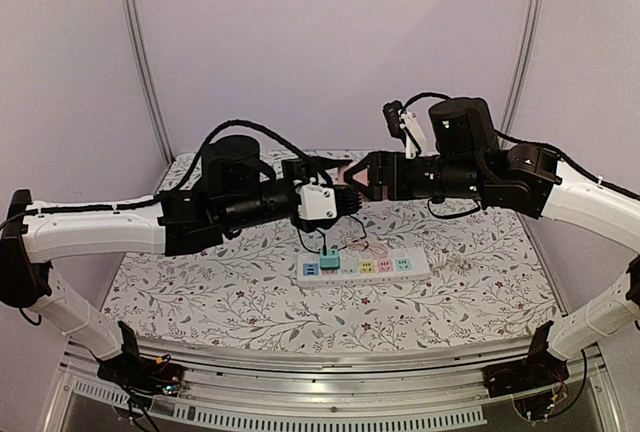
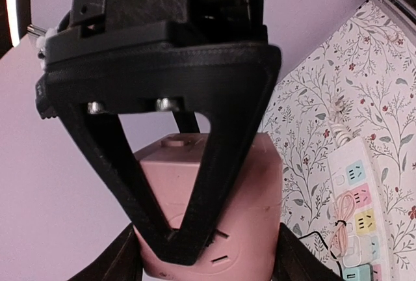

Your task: Insert the plug

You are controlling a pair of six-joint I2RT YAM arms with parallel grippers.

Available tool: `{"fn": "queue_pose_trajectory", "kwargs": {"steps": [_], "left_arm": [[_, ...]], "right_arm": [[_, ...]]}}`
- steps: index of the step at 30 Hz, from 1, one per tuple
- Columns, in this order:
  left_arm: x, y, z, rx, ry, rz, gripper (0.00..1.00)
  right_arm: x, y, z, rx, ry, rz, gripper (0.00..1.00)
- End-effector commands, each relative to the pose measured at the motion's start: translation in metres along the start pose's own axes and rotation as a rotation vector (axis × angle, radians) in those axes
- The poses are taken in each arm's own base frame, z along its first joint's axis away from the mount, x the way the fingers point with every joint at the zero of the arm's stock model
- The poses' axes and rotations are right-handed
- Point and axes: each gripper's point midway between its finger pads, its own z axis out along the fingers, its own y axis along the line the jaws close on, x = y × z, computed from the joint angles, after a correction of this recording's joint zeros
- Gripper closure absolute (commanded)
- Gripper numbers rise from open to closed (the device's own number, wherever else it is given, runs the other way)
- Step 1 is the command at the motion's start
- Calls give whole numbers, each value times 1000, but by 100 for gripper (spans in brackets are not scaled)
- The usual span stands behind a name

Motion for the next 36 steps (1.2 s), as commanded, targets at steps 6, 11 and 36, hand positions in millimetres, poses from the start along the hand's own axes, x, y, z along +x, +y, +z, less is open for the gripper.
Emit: {"fn": "queue_pose_trajectory", "kwargs": {"steps": [6, 11, 36], "left_arm": [[-13, 13, -4, -58, -57, 8, 100], [-12, 13, -4, -63, -59, 19, 100], [69, -29, -87, -87, 114, -354, 0]], "right_arm": [[-4, -11, -6, 62, -39, 6, 57], [-1, -11, -5, 62, -24, 7, 99], [-30, 74, -168, -663, 7, -362, 100]]}}
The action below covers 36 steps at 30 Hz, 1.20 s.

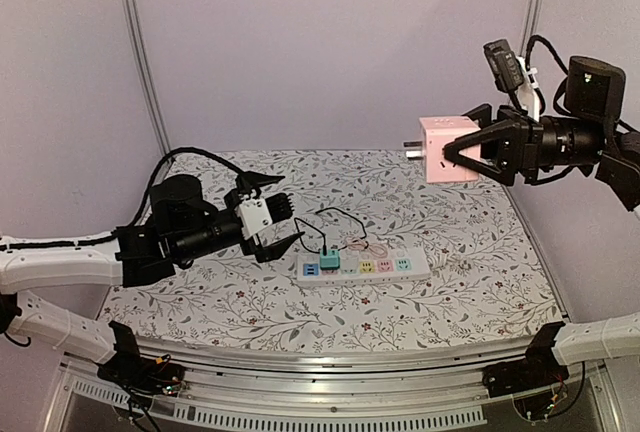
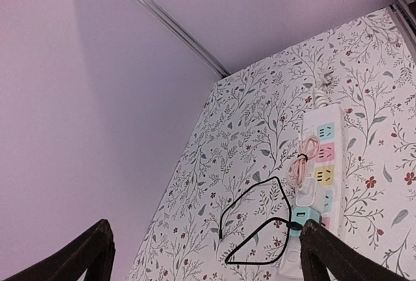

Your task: Insert the plug

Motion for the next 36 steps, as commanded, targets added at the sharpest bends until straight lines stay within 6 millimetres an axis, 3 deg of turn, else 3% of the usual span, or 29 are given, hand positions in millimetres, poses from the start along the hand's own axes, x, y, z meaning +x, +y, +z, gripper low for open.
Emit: {"fn": "queue_pose_trajectory", "kwargs": {"steps": [1, 4, 9, 11, 13, 16, 22, 26, 30, 36], "left_arm": [[5, -3, -12, -3, -16, -55, 0], [15, -5, -16, 1, 1, -87, 1], [29, -19, -25, 24, 17, -152, 1], [36, -25, -28, 31, 32, -184, 1], [45, -31, -31, 35, 58, -227, 0], [54, -38, -35, 39, 71, -295, 0], [65, -34, -40, -7, 55, -420, 1], [86, -29, -45, -78, 107, -583, 0], [113, -24, -54, -172, 153, -702, 1], [121, -15, -57, -218, 118, -690, 1]], "right_arm": [[9, -1, 7, -46, 56, 83, 100], [8, -18, 3, 80, 66, 140, 100], [22, -87, -22, 529, 80, 294, 100], [36, -112, -37, 709, 93, 398, 100], [59, -143, -66, 979, 115, 525, 100], [95, -163, -86, 1194, 165, 671, 100], [145, -188, -74, 1323, 344, 736, 100], [187, -211, -45, 1341, 539, 733, 100], [217, -225, -13, 1298, 633, 754, 100], [253, -245, 14, 1273, 739, 760, 100]]}}
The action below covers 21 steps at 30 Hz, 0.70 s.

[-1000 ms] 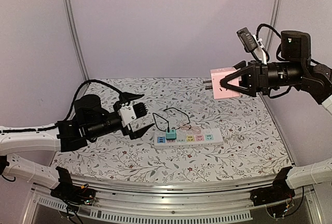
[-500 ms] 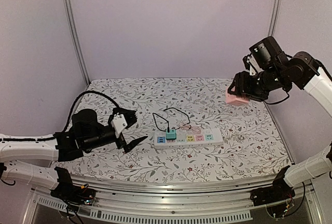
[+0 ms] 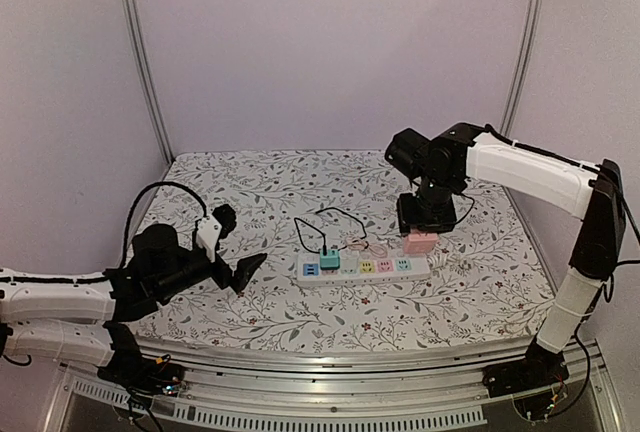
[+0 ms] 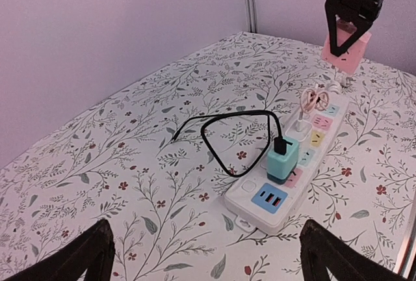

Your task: Insert the plug

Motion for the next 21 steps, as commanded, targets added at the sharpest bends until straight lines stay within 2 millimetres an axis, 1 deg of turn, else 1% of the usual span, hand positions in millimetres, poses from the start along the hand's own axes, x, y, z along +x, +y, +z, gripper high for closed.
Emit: {"fn": "queue_pose_trajectory", "kwargs": {"steps": [1, 4, 6, 10, 12, 14, 17, 19, 21], "left_arm": [[-9, 15, -2, -48, -66, -60, 1], [-4, 17, -3, -48, -56, -65, 1], [-3, 20, -3, -54, -59, -64, 0], [-2, 21, -3, -55, -61, -63, 0], [-3, 21, -3, -51, -63, -64, 1], [-2, 20, -4, -46, -64, -63, 1], [-3, 20, -4, -44, -68, -61, 1], [-3, 19, -4, -41, -66, -60, 0], [-2, 20, -3, -41, -65, -61, 0]], "right_arm": [[-3, 17, 19, -13, 21, -31, 100], [3, 21, 37, 3, 64, -46, 100], [6, 22, 45, 11, 84, -53, 100], [11, 23, 56, -1, 111, -38, 100], [13, 19, 62, -12, 127, -9, 100], [14, 15, 67, -14, 125, 15, 100], [11, 19, 66, -32, 111, 20, 100], [13, 20, 70, -30, 125, 14, 100], [15, 16, 72, -5, 131, 8, 100]]}}
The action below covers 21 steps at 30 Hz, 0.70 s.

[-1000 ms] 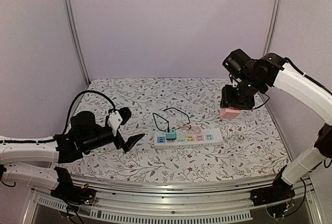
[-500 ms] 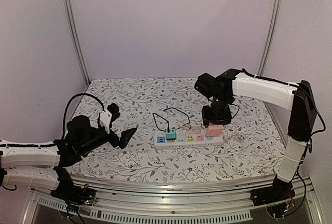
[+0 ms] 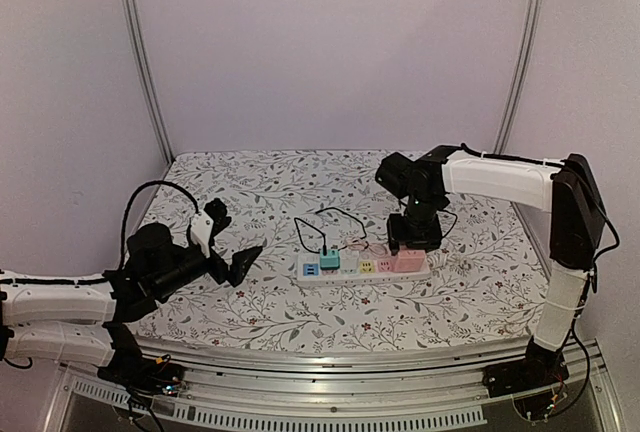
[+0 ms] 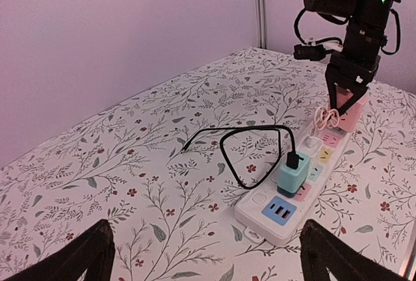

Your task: Insert the plug

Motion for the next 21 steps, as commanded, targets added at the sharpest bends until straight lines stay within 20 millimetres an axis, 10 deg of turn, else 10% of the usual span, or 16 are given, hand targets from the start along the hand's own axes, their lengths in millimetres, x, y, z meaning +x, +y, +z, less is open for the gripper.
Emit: {"fn": "queue_pose_trajectory", "kwargs": {"steps": [1, 21], "left_arm": [[1, 3, -1, -4, -7, -10, 0], [0, 3, -2, 0, -15, -6, 1]], "right_arm": [[-4, 0, 0, 1, -14, 13, 100], [-10, 9, 3, -34, -19, 4, 100]]}}
